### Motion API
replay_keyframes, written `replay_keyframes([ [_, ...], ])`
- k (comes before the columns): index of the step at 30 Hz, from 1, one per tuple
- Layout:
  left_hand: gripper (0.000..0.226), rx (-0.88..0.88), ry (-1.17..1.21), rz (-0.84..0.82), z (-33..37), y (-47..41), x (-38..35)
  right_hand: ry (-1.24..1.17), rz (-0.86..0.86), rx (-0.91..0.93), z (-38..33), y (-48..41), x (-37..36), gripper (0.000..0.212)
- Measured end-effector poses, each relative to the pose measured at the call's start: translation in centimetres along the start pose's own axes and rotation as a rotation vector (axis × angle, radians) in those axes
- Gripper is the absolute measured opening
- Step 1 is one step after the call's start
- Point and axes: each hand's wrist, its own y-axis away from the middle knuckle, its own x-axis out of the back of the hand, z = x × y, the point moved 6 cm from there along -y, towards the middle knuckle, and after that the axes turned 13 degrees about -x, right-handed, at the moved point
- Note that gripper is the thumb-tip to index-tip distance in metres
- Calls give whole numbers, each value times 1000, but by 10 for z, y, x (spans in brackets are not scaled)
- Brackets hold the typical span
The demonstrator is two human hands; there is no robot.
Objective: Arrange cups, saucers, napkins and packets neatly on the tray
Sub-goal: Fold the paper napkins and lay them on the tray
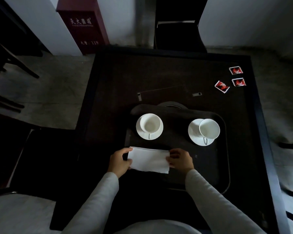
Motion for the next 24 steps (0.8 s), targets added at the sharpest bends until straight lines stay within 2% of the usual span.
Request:
replay_keyframes([
  [6,53,-30,-22,-15,1,0,0,23,75,44,2,0,5,26],
  [24,56,-42,-102,-23,3,7,0,124,102,67,-1,4,5,30],
])
